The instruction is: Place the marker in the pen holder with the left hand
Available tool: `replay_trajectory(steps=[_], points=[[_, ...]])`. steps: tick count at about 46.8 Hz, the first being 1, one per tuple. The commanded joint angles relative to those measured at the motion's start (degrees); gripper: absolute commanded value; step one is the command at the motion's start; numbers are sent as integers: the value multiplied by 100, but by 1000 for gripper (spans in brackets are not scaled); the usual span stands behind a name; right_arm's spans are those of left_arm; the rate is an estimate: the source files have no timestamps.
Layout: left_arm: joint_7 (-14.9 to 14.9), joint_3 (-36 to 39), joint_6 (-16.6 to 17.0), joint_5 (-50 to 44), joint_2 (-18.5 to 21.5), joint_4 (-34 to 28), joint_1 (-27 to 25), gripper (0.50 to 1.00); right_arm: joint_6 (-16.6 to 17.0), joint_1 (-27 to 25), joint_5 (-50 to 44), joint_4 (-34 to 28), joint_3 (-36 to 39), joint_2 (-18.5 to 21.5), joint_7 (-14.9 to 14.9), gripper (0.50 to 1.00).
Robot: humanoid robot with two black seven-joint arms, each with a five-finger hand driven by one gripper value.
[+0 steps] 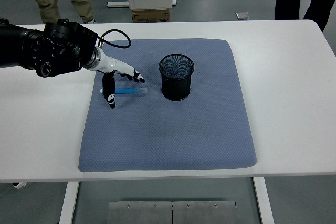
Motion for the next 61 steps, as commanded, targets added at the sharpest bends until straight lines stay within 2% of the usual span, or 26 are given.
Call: replay_trajectory(steps=[1,6,10,15,18,28,51,61], points=[[4,-1,-3,8,-19,-3,31,877,0,-2,3,0,0,0,0,1000],[13,-1,-3,70,-64,-3,31,821,0,6,3,0,0,0,0,1000],[30,-1,-3,79,-72,-3,31,807,0,6,-6,0,0,0,0,1000],[206,-1,-3,79,-72,6,31,763,0,-2,3,0,0,0,0,1000],[215,-9,-3,79,-81,15,31,757,0,-2,3,0,0,0,0,1000],[241,-9,6,79,-151,15,31,666,0,-2,-6,0,0,0,0,1000],[241,-18,6,79,-204,23,92,607,0,-2,3,0,0,0,0,1000],[241,-45,6,79,-213,41,92,604,0,-2,3,0,0,0,0,1000]])
